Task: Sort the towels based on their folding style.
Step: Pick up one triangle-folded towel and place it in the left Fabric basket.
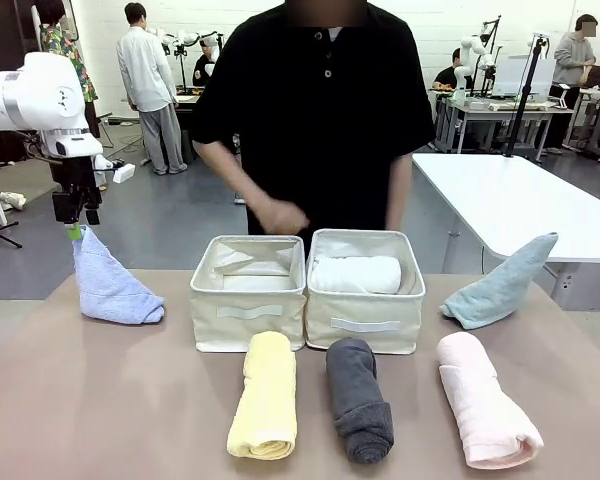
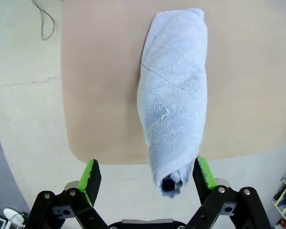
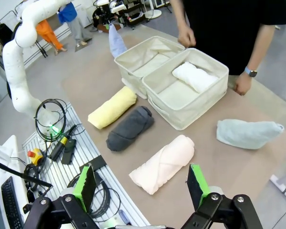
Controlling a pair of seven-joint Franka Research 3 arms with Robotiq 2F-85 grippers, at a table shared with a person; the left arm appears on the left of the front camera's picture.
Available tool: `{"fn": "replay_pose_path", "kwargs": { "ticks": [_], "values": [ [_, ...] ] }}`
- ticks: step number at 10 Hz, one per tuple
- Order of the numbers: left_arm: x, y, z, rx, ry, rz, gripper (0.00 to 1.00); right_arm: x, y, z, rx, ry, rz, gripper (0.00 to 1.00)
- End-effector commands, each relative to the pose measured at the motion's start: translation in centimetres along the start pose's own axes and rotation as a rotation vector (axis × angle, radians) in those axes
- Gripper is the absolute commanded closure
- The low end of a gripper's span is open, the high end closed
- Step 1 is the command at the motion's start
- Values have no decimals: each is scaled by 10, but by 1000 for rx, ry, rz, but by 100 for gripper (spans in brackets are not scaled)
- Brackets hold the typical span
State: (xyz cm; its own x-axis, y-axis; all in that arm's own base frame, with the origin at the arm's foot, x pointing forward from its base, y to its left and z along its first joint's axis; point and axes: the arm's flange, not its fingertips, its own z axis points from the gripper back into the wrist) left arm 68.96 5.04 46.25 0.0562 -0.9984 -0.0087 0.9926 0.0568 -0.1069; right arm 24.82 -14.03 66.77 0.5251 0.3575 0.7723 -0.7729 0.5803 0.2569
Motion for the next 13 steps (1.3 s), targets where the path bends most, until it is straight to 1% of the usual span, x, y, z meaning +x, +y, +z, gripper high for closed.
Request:
{"fn": "replay_pose_path", "kwargs": {
  "ticks": [1,3,5,6,7,8,9,10,13],
  "values": [
    [5,-4,-23,-5,44,33,0,2,0,-2,18,-20,15,0],
    [7,-4,-29,-18,57,35,0,2,0,-2,18,-20,15,0],
    [7,-5,-31,-8,47,30,0,2,0,-2,18,-20,15,0],
    [7,-4,-31,-8,49,20,54,2,0,-2,18,-20,15,0],
    [6,-4,-30,-8,52,18,54,2,0,-2,18,-20,15,0],
    [6,-4,-30,-8,53,20,100,2,0,-2,18,-20,15,0],
    [6,-4,-30,-11,55,20,60,2,0,-2,18,-20,15,0],
    [5,-4,-29,-11,58,24,100,2,0,-2,18,-20,15,0],
    [3,-2,-26,-19,88,64,99,2,0,-2,18,-20,15,0]
  ]
}}
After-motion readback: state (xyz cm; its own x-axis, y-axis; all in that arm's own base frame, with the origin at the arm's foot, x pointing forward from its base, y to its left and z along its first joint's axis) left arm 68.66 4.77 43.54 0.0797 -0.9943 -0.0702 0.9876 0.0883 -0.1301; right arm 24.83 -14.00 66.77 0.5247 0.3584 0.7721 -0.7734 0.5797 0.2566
